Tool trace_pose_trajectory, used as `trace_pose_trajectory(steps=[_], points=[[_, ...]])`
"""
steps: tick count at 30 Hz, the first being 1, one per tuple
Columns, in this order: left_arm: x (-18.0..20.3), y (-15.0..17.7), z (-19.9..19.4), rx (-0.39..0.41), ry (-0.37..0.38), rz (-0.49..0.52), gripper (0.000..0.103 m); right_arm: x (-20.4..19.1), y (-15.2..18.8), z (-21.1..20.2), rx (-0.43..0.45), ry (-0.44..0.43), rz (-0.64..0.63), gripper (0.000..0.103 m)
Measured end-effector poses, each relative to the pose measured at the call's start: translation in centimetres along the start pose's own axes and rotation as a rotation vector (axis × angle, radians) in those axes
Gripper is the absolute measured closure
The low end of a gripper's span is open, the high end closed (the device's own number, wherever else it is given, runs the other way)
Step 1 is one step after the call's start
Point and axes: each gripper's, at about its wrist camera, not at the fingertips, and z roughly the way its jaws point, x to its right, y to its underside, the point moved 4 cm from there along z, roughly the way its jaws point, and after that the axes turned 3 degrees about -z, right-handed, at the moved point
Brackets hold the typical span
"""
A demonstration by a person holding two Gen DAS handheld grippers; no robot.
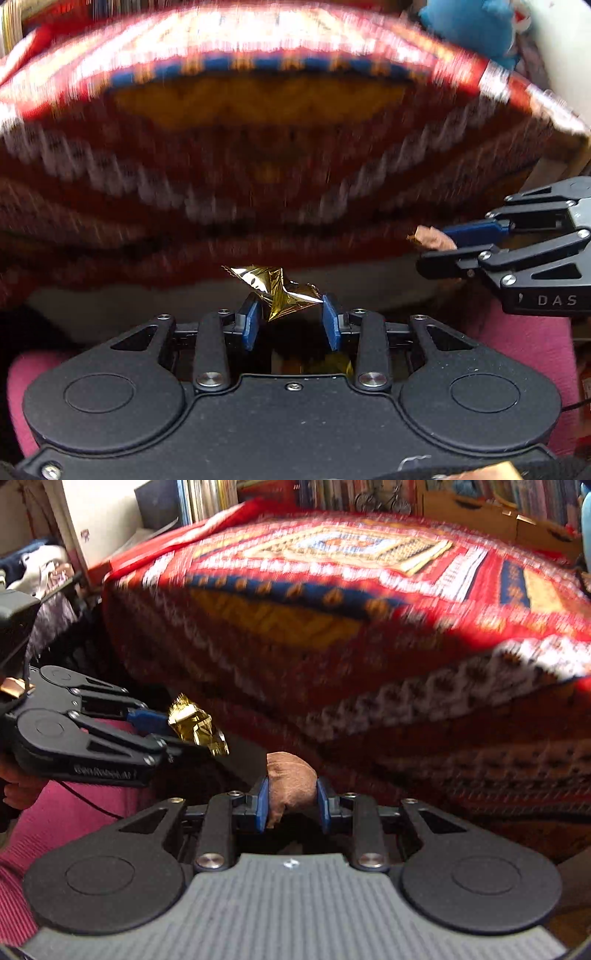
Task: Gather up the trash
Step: 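Carry the gold foil wrapper and brown peel down over the trash bin, then open both grippers to drop the wrapper and peel into the bin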
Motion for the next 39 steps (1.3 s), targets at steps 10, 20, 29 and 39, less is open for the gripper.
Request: trace_pose_trajectory(steps=[10, 20, 29, 39], points=[[-0.9, 4.8, 5.7, -0.198, -0.045, -0.063, 0.069, -1.2, 4.3, 4.9, -0.124, -0.016, 0.146, 0.070], [-1.6, 6.9, 8.6, -0.295, -0.075, -0.070, 0.068, -2.0, 7.9, 8.3, -0.236, 0.012, 0.249, 0.070], [-2.1, 7.3, 9.0, -0.310, -0.081, -0.090, 0.064, -2.1, 9.2, 8.9, -0.245, 0.013, 0.328, 0.068], [-2.2, 7.3, 9.5, -0.323, -0.098, -0.104, 0.054, -1.8, 9.0, 9.1, -0.245, 0.017, 0.324, 0.045]])
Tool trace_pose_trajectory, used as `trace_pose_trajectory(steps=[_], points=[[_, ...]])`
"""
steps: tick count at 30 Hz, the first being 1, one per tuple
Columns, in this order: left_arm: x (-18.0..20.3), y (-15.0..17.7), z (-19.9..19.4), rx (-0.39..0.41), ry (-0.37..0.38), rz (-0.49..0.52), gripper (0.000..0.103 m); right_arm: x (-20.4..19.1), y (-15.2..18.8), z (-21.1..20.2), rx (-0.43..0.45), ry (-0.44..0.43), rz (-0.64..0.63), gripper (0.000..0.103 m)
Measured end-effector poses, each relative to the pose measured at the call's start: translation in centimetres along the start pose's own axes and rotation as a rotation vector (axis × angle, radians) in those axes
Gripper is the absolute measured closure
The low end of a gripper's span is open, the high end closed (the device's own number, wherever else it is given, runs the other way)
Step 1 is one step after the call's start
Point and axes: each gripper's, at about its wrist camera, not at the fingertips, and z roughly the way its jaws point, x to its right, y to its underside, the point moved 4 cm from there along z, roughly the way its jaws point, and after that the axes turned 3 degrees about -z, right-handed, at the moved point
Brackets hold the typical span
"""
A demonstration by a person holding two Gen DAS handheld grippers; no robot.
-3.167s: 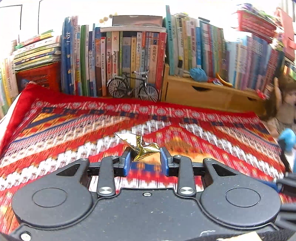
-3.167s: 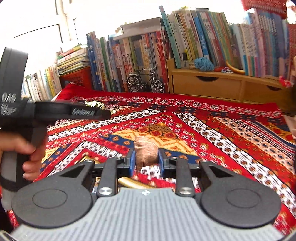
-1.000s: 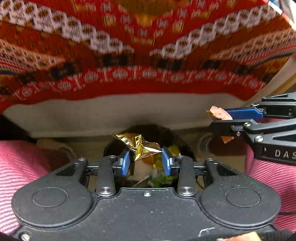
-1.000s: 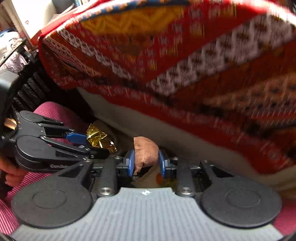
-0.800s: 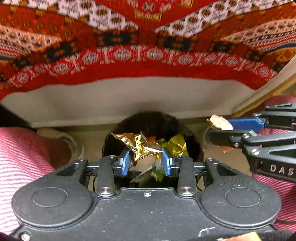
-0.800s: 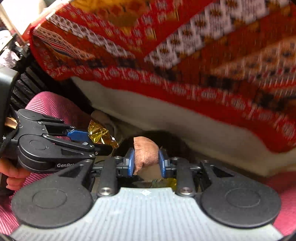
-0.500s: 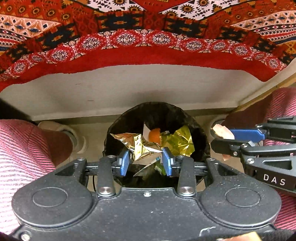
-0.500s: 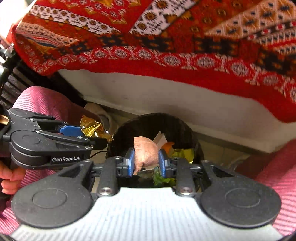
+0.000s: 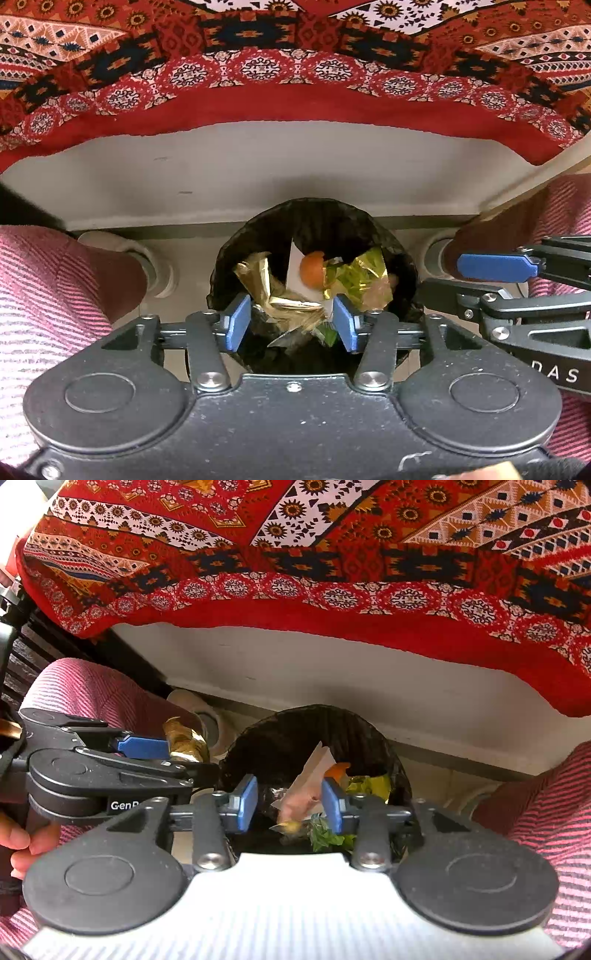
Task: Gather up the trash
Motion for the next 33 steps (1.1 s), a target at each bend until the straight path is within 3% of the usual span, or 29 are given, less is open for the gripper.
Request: trace_pose_trajectory(steps=[14, 33], points=[[-0.03, -0.16, 0.22, -0.013, -0.016, -0.021, 0.037, 0.16, -0.10, -0.02, 0.007, 0.024, -0.006, 0.034], [-0.29, 0.16, 0.58, -0.025, -0.021, -0.047, 0.036, 0.10, 0.13, 0.08, 0.005, 0.029, 0.000, 0.030]])
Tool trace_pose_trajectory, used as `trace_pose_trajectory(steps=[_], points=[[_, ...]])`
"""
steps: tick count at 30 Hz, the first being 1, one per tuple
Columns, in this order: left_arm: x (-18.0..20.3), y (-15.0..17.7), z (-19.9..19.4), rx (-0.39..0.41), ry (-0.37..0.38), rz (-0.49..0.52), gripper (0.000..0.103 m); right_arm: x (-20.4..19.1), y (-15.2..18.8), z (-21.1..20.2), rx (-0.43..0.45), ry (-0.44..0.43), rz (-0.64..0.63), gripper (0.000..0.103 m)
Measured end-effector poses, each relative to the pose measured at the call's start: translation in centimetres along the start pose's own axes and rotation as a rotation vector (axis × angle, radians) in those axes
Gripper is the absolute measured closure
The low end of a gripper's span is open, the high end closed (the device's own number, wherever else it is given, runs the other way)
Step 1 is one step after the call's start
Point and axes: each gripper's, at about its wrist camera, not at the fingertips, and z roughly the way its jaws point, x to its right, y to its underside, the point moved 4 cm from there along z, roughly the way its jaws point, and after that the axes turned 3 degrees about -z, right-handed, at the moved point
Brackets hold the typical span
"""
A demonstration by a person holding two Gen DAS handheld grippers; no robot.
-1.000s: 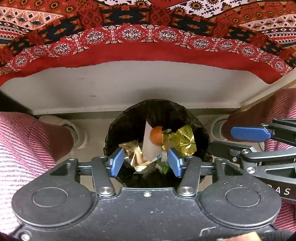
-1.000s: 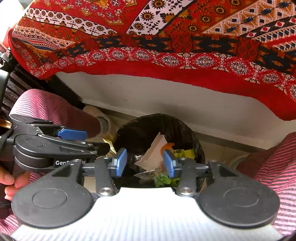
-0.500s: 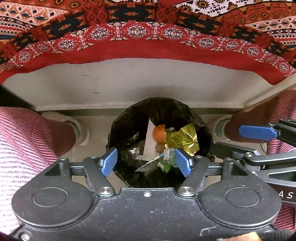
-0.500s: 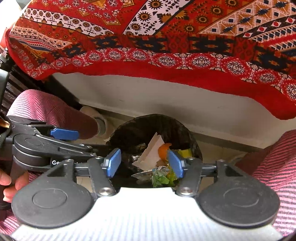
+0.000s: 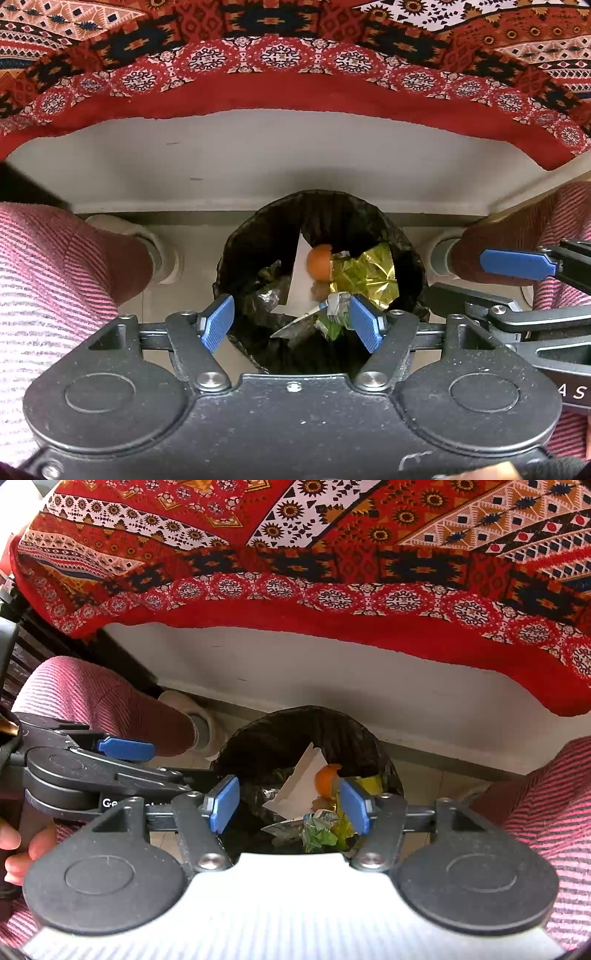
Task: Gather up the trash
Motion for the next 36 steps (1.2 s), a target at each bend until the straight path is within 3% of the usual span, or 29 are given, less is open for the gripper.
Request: trace_pose_trajectory(steps=[36], points=[[-0.31, 0.11, 0.05, 0.002, -0.010, -0.003, 0.036, -0.01, 0.20, 0.14, -0.003, 0.008, 0.001, 0.027]])
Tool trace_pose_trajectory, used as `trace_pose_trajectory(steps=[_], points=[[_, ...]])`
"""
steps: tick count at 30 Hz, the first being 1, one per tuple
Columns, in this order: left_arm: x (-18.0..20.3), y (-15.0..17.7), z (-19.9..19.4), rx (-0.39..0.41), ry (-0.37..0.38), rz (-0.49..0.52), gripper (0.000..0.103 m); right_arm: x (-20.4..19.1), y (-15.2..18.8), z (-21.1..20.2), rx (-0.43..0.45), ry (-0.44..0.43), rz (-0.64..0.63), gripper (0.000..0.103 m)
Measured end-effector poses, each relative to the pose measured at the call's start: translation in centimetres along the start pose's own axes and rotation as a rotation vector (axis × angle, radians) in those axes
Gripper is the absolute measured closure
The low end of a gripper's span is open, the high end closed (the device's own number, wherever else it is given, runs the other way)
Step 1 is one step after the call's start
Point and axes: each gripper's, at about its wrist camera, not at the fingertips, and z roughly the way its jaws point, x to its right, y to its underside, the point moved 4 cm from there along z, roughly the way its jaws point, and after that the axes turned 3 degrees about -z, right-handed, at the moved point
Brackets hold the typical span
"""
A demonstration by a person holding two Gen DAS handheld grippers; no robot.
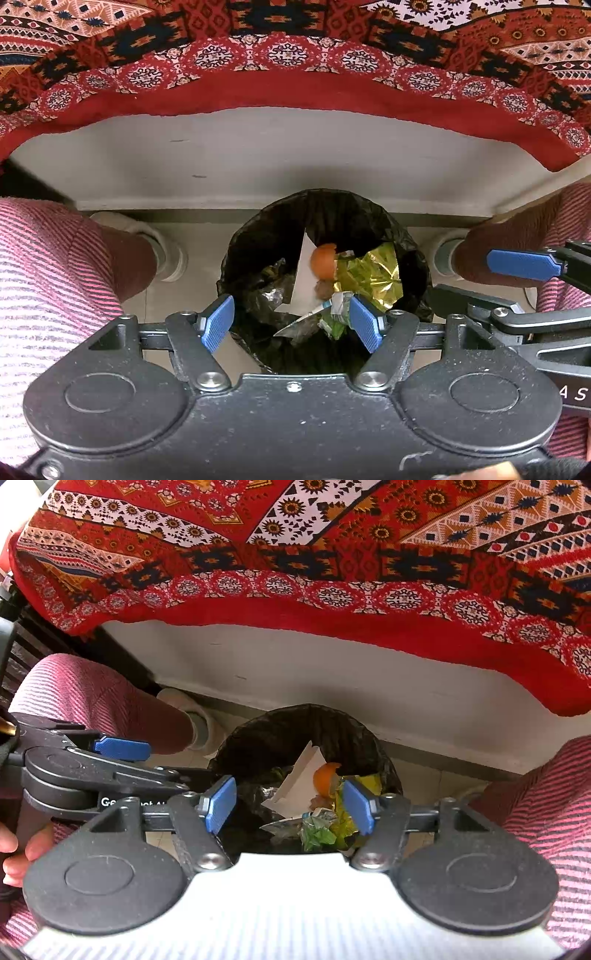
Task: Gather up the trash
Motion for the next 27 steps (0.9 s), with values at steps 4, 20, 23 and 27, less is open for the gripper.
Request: trace_pose_trajectory(steps=[4, 20, 23, 27], points=[[0.01, -0.01, -0.05, 0.003, -0.006, 0.000, 0.036, 0.22, -0.05, 0.05, -0.004, -0.001, 0.000, 0.026], [-0.21, -0.14, -0.11, 0.002, -0.018, -0.022, 0.029, 0.23, -0.05, 0.01, -0.004, 0.007, 0.002, 0.023], [-0.22, -0.15, -0.16, 0.005, -0.018, -0.022, 0.028, 0.23, -0.05, -0.03, -0.004, 0.008, 0.002, 0.023], [-0.34, -0.14, -0.11, 0.003, -0.003, -0.033, 0.027, 0.23, -0.13, -0.14, -0.001, 0.009, 0.000, 0.022]])
